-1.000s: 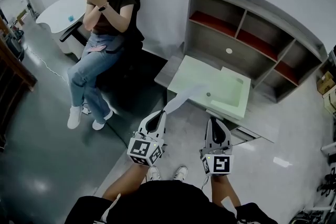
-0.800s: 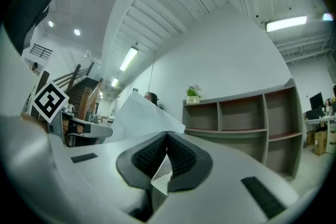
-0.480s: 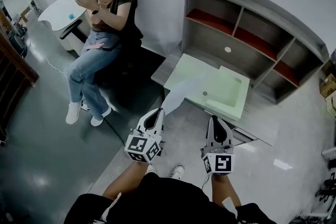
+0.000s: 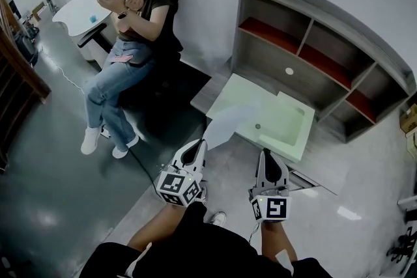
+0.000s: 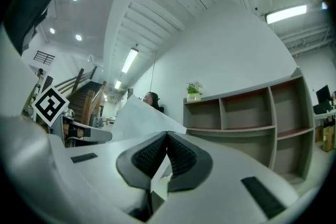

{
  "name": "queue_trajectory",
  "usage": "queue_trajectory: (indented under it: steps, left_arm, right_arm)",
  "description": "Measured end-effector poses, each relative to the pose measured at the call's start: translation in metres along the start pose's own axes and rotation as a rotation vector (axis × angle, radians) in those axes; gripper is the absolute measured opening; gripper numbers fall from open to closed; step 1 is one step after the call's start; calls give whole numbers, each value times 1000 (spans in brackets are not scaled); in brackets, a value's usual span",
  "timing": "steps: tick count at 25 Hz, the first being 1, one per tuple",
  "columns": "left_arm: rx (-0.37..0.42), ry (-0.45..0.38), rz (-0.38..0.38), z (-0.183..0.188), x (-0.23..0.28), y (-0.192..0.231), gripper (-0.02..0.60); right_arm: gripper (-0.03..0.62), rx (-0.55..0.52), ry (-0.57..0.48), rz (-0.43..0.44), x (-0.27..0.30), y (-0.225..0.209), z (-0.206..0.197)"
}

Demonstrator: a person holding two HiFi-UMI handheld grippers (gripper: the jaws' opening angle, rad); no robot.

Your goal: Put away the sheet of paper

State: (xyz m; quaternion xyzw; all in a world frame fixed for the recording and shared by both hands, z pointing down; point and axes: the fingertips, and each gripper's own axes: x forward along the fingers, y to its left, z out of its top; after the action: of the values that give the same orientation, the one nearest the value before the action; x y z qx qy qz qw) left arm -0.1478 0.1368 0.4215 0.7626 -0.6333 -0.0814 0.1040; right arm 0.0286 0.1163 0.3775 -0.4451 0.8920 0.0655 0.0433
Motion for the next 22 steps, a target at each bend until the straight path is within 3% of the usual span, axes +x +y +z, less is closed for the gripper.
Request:
queue_trajectory:
  steps: [13, 22]
  left_arm:
    - [-34, 13, -77, 15, 78, 58, 6]
    - [-55, 38, -152, 18, 122, 74, 6]
  right_arm:
    - [17, -52, 32, -12, 95, 3, -9]
    - [17, -67, 52, -116, 124, -13, -16]
